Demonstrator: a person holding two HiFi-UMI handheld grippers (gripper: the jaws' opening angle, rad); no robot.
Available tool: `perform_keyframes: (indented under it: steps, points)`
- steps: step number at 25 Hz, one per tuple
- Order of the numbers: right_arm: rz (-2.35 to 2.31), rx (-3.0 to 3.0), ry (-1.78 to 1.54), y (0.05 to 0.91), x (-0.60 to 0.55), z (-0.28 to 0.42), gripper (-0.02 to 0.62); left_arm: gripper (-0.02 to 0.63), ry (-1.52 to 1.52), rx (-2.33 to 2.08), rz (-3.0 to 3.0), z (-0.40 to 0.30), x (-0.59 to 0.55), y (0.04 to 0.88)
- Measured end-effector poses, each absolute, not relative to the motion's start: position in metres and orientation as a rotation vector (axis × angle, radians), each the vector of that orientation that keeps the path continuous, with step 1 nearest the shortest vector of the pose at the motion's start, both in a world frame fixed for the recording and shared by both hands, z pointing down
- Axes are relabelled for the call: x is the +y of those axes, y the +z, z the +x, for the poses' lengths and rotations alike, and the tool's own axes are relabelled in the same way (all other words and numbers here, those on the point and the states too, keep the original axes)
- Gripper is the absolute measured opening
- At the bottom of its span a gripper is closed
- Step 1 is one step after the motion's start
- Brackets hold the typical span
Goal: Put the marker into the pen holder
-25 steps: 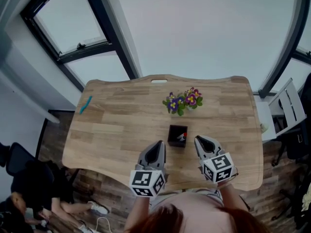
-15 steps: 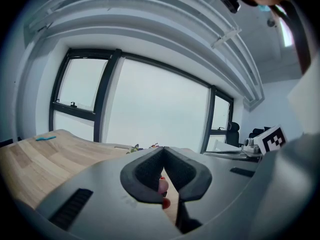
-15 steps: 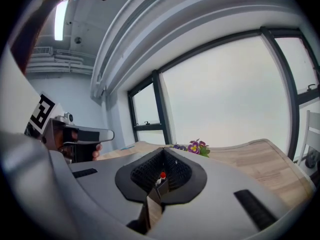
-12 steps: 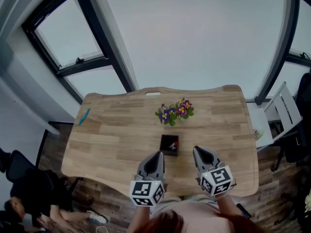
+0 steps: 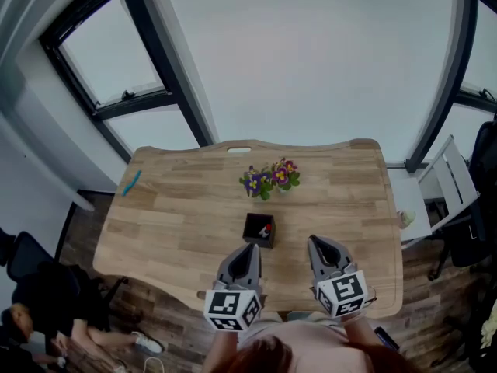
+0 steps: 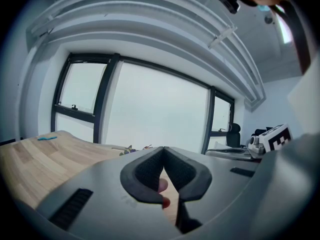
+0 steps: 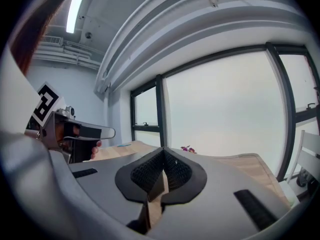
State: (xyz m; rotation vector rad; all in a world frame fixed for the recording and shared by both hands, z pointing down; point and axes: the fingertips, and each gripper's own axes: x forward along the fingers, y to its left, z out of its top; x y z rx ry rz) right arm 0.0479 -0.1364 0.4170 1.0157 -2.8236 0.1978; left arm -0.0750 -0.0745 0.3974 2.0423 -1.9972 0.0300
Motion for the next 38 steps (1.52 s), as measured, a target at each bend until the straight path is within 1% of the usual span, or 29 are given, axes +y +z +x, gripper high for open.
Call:
perform_keyframes:
  steps: [8, 17, 38]
  points:
    - [1.003, -2.823, 0.142, 0.414, -0.137, 0.069, 0.0, 0.002, 0.041, -2.029, 2.018, -0.054, -0.066, 0.395]
    - [1.011, -2.842, 0.082, 0.407, -0.134, 0.073, 0.0, 0.002, 0.05, -2.016, 2.05, -0.045, -0.064, 0.387]
    - [1.171, -2.734, 0.085, 0.405, -0.118, 0.03, 0.0, 0.002, 0.096, -1.892, 2.139, -0.108, -0.053, 0.393]
